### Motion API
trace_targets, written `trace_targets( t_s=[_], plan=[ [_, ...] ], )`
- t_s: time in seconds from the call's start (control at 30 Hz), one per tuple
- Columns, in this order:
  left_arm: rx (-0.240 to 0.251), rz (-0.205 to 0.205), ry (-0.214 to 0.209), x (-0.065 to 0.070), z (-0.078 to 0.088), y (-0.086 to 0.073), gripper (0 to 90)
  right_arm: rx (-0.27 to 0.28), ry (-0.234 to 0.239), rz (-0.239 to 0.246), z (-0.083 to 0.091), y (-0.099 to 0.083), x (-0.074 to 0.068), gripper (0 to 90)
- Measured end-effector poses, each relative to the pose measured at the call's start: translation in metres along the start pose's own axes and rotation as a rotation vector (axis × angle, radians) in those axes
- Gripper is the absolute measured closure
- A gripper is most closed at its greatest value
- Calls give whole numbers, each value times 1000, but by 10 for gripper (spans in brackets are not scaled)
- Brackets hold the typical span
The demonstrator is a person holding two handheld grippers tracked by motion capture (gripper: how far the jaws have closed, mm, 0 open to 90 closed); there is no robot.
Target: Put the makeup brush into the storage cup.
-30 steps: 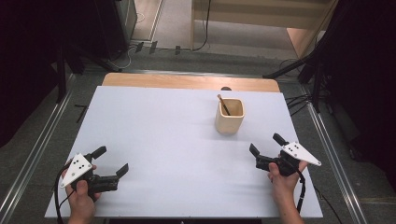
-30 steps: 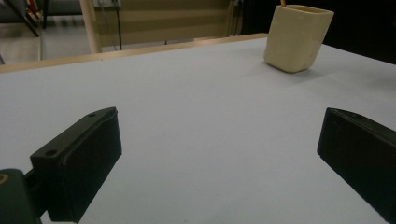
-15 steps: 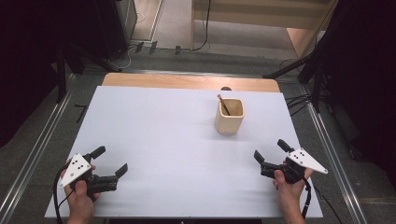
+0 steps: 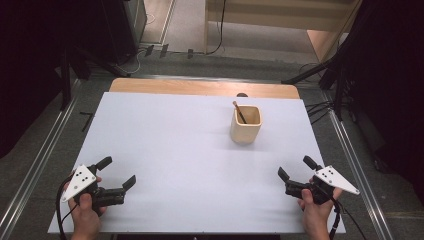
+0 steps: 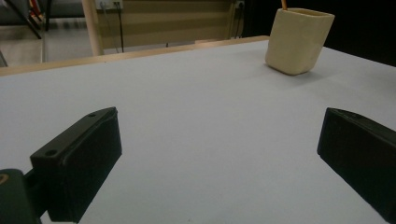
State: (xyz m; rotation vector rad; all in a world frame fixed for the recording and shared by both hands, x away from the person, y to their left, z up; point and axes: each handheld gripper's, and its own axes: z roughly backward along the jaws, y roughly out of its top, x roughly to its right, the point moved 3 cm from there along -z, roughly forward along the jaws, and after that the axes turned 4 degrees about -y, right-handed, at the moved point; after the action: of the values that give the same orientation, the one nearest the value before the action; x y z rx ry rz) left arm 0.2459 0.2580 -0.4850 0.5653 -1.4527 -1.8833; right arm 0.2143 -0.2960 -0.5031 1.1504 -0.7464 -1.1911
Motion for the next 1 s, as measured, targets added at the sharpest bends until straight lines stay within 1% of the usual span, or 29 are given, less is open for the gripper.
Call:
trace_targets(
  t_s=[0.27, 0.43, 0.5, 0.63, 0.77, 0.87, 0.93, 1.0],
  plan=[
    [8, 3, -1, -1, 2, 1, 4, -9, -14, -16, 13, -5, 5, 0],
    [11, 3, -1, -1, 3, 1, 4, -13, -34, -6, 18, -8, 5, 0],
    [12, 3, 0, -1, 3, 1, 4, -15, -41, 4, 20, -8, 5, 0],
    [14, 4, 0, -1, 3, 1, 4, -10, -48, -13, 22, -8, 7, 0],
    [14, 4, -4, -1, 2, 1, 4, -13, -47, -15, 22, -9, 8, 0],
    [11, 3, -4, -1, 2, 1, 4, -17, -38, -17, 21, -9, 7, 0],
    [12, 6, -3, -1, 2, 1, 4, -20, -36, -8, 21, -9, 6, 0],
    [11, 6, -2, -2, 2, 1, 4, -27, -36, 13, 21, -9, 4, 0]
  ],
)
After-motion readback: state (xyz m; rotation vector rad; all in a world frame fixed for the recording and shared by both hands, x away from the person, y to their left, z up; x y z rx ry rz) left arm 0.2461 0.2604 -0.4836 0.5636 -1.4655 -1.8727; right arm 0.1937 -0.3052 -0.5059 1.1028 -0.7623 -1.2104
